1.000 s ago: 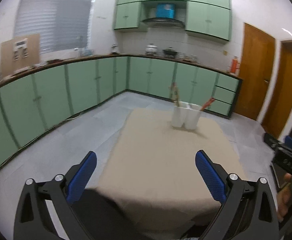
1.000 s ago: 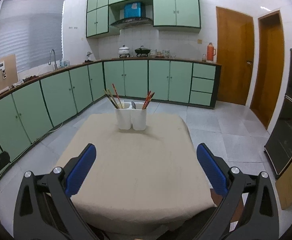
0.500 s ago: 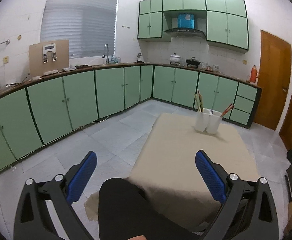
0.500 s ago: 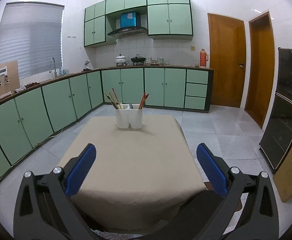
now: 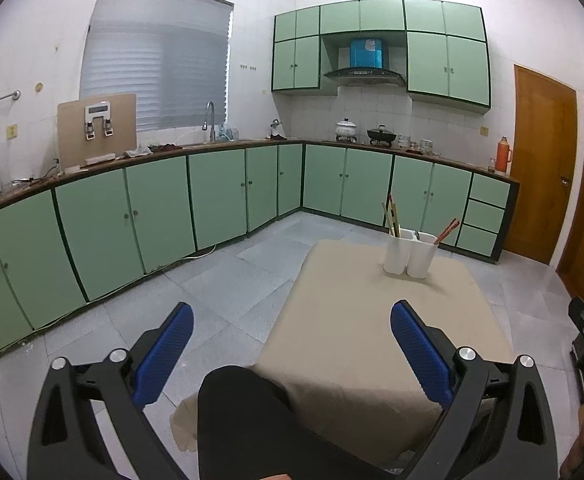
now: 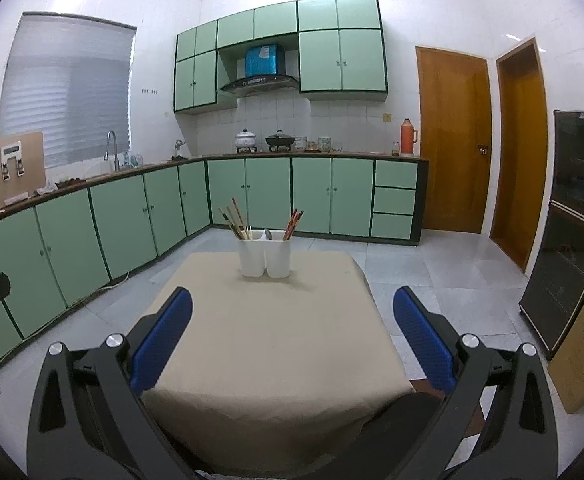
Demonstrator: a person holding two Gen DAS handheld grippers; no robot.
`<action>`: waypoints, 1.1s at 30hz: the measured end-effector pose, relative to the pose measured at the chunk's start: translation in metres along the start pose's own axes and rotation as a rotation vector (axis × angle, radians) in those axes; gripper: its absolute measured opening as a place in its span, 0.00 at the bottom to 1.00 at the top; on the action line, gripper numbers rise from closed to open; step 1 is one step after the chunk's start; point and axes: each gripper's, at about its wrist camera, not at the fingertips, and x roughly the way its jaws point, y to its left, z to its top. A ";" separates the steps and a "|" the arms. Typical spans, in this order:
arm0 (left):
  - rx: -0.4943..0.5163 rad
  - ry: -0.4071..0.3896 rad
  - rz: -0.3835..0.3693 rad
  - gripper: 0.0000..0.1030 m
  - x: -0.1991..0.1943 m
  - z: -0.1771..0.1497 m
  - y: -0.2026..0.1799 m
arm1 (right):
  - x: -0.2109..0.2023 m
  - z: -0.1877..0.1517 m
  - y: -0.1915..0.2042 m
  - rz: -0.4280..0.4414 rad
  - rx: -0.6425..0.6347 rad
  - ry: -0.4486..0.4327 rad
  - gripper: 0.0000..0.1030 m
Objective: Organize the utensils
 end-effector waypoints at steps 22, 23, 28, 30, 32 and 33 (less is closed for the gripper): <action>0.008 -0.087 -0.011 0.94 -0.019 0.002 -0.010 | -0.013 -0.004 -0.006 0.004 0.024 -0.036 0.95; 0.008 -0.088 -0.011 0.94 -0.020 0.002 -0.010 | -0.013 -0.004 -0.007 0.005 0.026 -0.037 0.95; -0.001 -0.088 -0.015 0.94 -0.019 0.002 -0.008 | -0.013 -0.003 -0.009 0.000 0.031 -0.042 0.95; 0.000 -0.088 -0.015 0.94 -0.019 0.002 -0.008 | -0.012 -0.003 -0.009 -0.001 0.034 -0.041 0.95; -0.001 -0.086 -0.017 0.94 -0.019 0.002 -0.008 | -0.011 -0.004 -0.011 -0.001 0.034 -0.042 0.95; -0.001 -0.085 -0.018 0.94 -0.020 0.002 -0.008 | -0.011 -0.004 -0.011 0.000 0.034 -0.041 0.95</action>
